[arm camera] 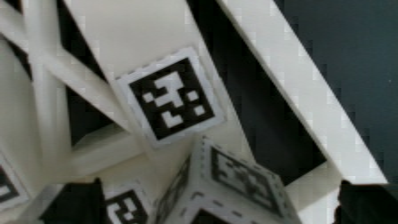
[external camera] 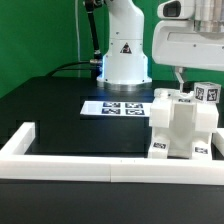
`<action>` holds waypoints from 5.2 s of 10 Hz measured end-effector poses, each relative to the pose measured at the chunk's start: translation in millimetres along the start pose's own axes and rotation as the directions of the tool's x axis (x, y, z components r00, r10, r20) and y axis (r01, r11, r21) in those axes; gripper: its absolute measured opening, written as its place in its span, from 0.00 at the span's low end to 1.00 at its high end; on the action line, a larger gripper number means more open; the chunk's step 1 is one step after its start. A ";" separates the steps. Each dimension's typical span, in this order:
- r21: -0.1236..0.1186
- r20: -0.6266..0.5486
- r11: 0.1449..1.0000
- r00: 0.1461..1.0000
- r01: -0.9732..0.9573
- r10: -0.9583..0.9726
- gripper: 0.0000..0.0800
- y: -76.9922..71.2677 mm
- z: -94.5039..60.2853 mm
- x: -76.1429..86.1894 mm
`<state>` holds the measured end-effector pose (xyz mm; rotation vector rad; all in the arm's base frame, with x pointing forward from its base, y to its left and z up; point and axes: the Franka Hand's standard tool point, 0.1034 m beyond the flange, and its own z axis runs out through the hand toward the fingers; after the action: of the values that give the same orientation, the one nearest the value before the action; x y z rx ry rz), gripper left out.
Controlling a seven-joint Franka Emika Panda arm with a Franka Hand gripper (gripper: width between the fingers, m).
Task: Assemble chair
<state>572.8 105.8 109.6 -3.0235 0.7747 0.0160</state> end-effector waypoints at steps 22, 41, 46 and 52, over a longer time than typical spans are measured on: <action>0.003 -0.003 0.987 0.987 0.158 -0.158 0.36 3.4 -0.4 3.6; 0.035 0.000 0.999 1.000 -0.003 0.003 0.81 19.0 -27.5 -11.3; 0.052 -0.012 0.988 0.989 0.148 -0.147 0.81 34.0 -33.1 -31.7; 0.076 -0.055 0.960 0.963 0.269 -0.265 0.81 55.2 -36.6 -60.7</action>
Offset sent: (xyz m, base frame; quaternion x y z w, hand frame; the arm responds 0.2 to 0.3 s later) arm 0.0033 0.0023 0.0012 0.0030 -0.0011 -0.1904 0.9817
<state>493.2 85.7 146.1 -3.0293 0.3522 -0.0848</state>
